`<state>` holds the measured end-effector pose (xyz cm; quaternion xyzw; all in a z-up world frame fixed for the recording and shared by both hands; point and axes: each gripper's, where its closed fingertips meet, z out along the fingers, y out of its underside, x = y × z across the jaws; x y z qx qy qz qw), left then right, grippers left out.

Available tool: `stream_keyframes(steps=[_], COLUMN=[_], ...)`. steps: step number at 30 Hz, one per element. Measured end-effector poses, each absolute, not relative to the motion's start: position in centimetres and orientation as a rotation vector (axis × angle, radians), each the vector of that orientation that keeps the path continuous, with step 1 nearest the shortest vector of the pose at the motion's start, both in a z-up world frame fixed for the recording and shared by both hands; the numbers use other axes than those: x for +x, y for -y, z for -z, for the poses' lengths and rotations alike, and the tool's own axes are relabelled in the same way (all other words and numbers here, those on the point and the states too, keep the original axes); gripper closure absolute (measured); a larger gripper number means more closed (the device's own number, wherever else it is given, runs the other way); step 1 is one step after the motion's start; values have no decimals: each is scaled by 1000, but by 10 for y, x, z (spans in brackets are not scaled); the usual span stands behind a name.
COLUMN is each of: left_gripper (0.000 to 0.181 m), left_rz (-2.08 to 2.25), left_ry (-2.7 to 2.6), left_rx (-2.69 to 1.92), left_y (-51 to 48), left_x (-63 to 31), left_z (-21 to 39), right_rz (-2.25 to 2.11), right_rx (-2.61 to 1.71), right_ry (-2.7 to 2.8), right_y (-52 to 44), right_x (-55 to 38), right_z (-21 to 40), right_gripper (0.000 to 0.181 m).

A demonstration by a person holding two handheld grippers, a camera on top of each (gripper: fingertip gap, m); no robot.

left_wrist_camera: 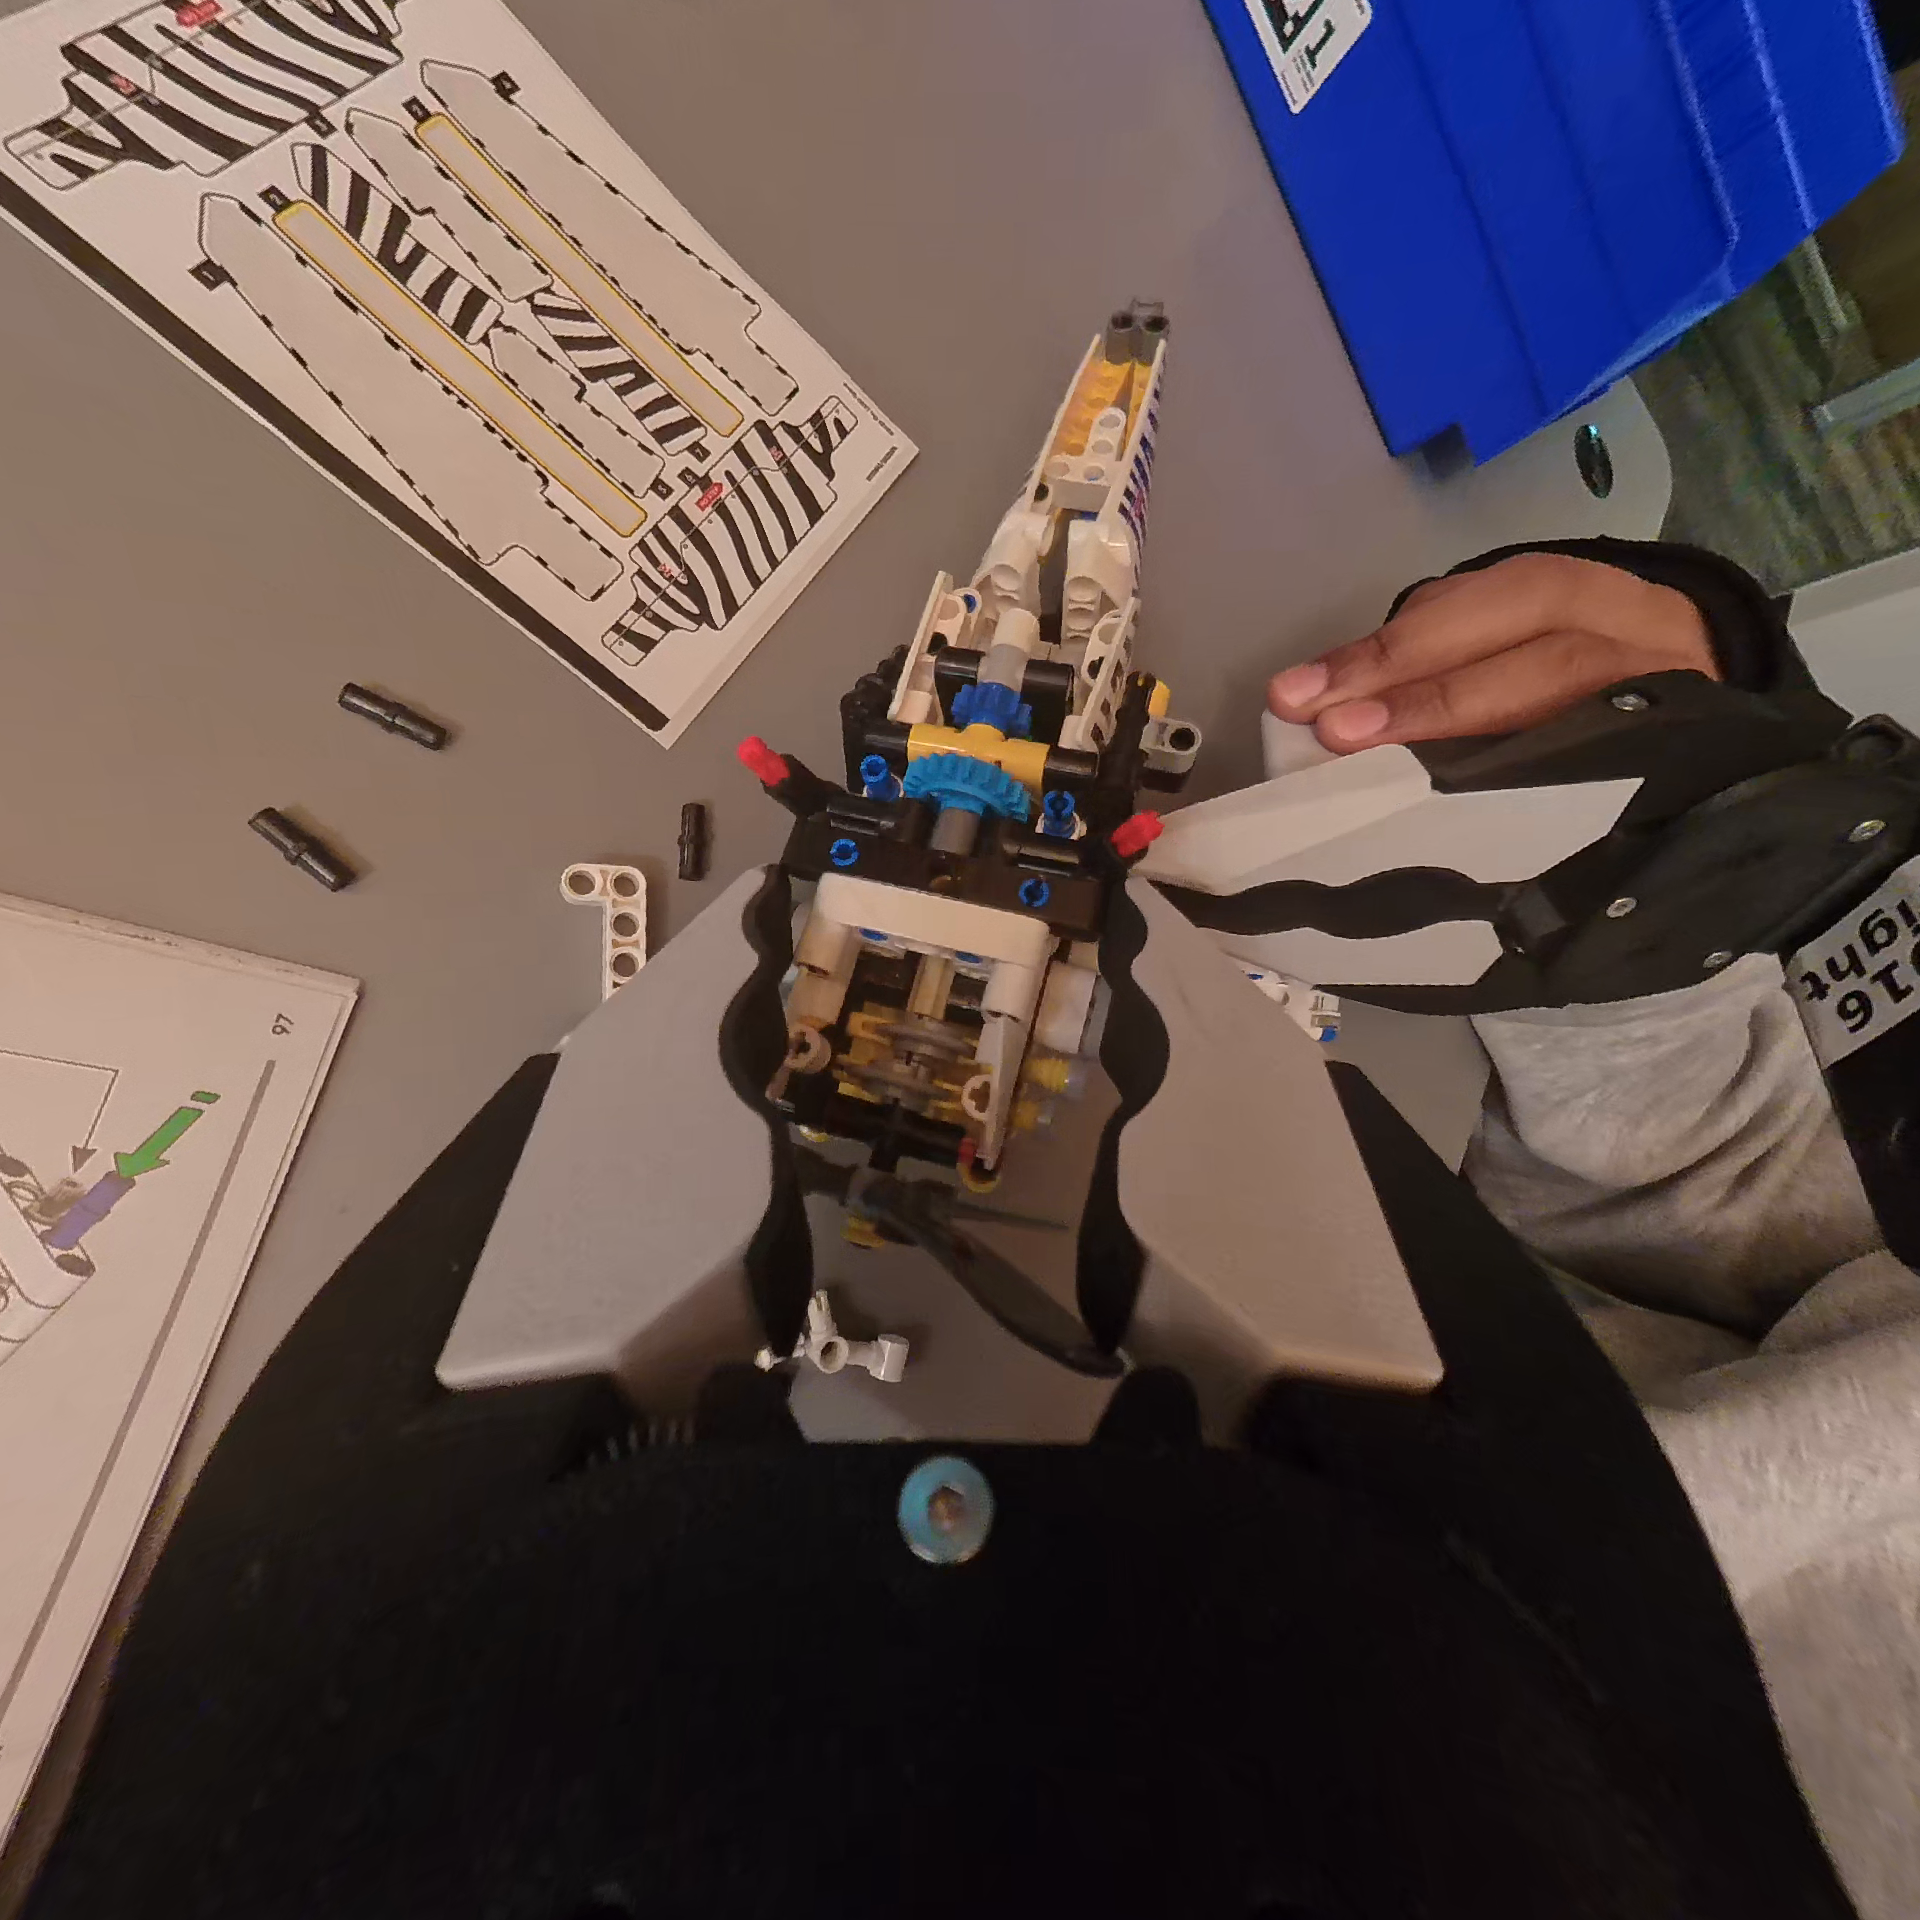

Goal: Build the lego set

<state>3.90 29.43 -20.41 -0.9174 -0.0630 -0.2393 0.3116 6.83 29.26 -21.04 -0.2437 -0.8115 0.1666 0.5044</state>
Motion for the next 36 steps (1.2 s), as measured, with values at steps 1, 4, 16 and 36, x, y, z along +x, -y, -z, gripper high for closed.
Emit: stream_keyframes(steps=[1, 4, 16, 36], left_gripper=[122, 122, 108, 103], left_rz=[636, 649, 674, 634], left_ry=[167, 172, 165, 147], left_rx=[-2419, -2413, -2320, -1616], left_y=[-294, -294, -300, -283], left_x=[39, 39, 41, -16], left_z=[204, 204, 197, 76], right_rz=[-410, -422, -358, -422], right_rx=[-593, -598, -554, -725], right_ry=[1960, 1957, 1941, 1652], right_y=[-292, -292, -295, -331], right_x=[69, 68, 64, 66], right_z=[210, 209, 211, 159], right_gripper=[175, 175, 174, 175])
